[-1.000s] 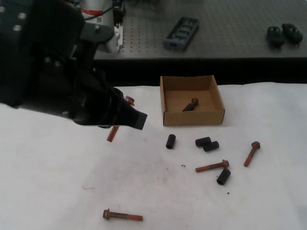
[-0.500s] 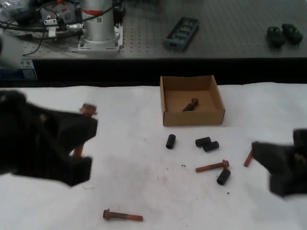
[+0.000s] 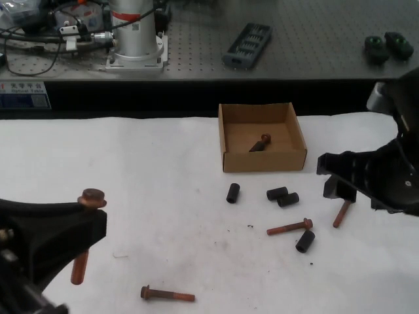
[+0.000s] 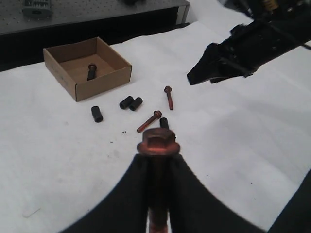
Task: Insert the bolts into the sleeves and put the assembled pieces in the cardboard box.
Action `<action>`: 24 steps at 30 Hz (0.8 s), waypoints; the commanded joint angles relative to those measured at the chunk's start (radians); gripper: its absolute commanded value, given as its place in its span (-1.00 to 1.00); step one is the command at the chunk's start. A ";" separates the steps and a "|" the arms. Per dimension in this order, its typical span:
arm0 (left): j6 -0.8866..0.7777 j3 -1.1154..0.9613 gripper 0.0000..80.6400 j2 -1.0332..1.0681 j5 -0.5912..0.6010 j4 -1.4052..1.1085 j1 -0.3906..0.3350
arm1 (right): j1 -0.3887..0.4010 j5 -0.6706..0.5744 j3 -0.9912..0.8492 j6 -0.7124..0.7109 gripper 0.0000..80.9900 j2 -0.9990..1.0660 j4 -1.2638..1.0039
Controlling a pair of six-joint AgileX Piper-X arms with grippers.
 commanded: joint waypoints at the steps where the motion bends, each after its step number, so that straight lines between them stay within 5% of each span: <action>1: -0.008 0.003 -0.98 -0.036 -0.003 -0.006 -0.017 | -0.038 -0.035 -0.016 0.089 0.22 0.055 -0.050; 24: 0.000 0.003 -0.98 -0.050 0.020 0.002 -0.026 | -0.050 -0.118 -0.169 0.193 0.09 0.377 -0.028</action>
